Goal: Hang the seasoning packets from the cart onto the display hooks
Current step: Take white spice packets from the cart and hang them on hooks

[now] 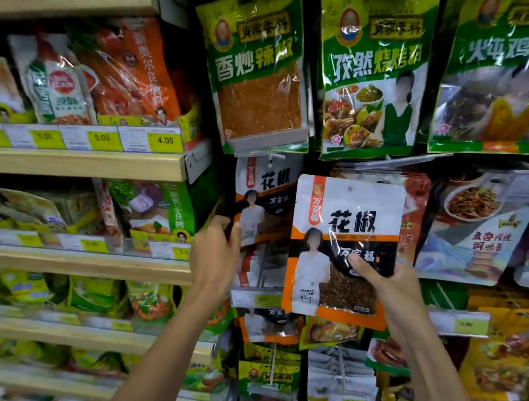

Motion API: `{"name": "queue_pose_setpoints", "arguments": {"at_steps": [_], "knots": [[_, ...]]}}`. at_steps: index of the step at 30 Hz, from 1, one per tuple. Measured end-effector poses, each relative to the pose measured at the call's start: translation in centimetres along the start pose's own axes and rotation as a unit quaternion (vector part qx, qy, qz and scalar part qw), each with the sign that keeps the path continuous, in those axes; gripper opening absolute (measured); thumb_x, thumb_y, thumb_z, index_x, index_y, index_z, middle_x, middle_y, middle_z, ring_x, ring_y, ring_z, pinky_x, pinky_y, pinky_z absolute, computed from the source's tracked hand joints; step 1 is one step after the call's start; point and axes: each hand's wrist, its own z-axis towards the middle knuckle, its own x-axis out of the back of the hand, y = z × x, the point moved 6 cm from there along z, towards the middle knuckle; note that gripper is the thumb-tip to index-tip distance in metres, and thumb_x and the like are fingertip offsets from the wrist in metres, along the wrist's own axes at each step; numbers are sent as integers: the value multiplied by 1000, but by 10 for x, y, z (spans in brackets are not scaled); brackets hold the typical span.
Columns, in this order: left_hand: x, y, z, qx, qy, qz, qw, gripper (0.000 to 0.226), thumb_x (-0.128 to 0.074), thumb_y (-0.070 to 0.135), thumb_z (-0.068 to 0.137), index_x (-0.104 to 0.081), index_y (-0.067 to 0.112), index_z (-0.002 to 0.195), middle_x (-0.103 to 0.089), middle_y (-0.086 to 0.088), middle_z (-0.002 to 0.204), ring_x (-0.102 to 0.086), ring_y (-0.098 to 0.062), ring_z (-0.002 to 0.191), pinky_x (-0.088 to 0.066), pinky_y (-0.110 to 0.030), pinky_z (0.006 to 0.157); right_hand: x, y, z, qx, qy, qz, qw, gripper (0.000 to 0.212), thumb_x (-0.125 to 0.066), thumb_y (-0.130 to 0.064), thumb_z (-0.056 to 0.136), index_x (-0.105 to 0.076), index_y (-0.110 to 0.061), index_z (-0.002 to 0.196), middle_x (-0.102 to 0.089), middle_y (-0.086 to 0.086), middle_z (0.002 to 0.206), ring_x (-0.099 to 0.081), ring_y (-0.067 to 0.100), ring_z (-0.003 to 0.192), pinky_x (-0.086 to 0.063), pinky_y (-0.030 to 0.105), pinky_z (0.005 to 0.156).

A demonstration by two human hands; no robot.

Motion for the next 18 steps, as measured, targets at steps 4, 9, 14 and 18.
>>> {"name": "queue_pose_setpoints", "arguments": {"at_steps": [4, 9, 14, 18], "knots": [[76, 29, -6, -194, 233, 36, 952, 14, -56, 5, 93, -68, -1, 100, -69, -15, 87, -63, -31, 81, -48, -36, 64, -32, -5, 1, -3, -40, 2, 999, 85, -77, -51, 59, -57, 15, 108, -61, 34, 111, -61, 43, 104, -46, 52, 98], [113, 17, 28, -292, 344, 122, 884, 21, -51, 10, 96, -66, -2, 105, -66, -20, 101, -62, -37, 96, -46, -42, 87, -69, -12, 0, -3, -96, 11, 995, 56, -78, -50, 59, -70, -9, 96, -75, 3, 95, -70, 16, 92, -50, 46, 96], [103, -9, 58, -309, 316, 167, 881, 28, -46, 17, 98, -60, -3, 113, -61, -25, 111, -56, -40, 105, -42, -47, 91, -85, -19, 6, -1, -104, -5, 995, 62, -78, -54, 58, -70, -2, 92, -74, 11, 95, -69, 27, 95, -50, 53, 95], [94, -19, 66, -306, 308, 162, 886, 25, -45, 17, 97, -58, -1, 108, -59, -23, 109, -49, -35, 104, -39, -46, 90, -92, -23, 15, 3, -107, -16, 994, 48, -77, -53, 61, -73, -15, 89, -76, -3, 90, -70, 12, 90, -52, 41, 89]]}}
